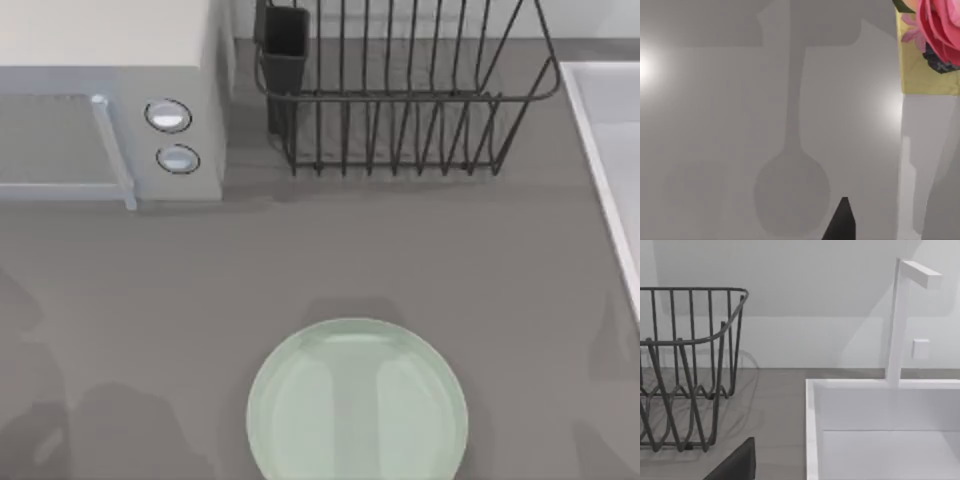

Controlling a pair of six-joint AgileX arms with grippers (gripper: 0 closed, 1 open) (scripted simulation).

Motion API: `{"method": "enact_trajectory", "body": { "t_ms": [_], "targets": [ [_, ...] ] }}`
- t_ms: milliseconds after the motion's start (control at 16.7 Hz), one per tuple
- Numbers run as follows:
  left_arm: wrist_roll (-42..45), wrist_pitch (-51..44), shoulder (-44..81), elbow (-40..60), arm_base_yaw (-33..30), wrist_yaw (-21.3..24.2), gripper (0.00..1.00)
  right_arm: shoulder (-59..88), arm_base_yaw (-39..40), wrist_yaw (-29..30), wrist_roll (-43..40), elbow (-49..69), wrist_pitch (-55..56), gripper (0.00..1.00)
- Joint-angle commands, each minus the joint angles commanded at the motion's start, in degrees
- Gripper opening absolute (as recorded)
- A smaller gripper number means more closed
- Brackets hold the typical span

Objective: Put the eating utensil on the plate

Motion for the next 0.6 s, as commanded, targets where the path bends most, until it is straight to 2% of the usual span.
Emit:
{"method": "enact_trajectory", "body": {
  "t_ms": [360,600],
  "targets": [
    [0.0,-0.5,-0.2,0.4,0.0,0.0,0.0,0.0,0.0,0.0,0.0,0.0,0.0,1.0],
    [-2.1,-0.7,3.6,4.0,-6.0,-0.1,0.0,0.0,0.0,0.0,0.0,0.0,0.0,1.0]
  ]
}}
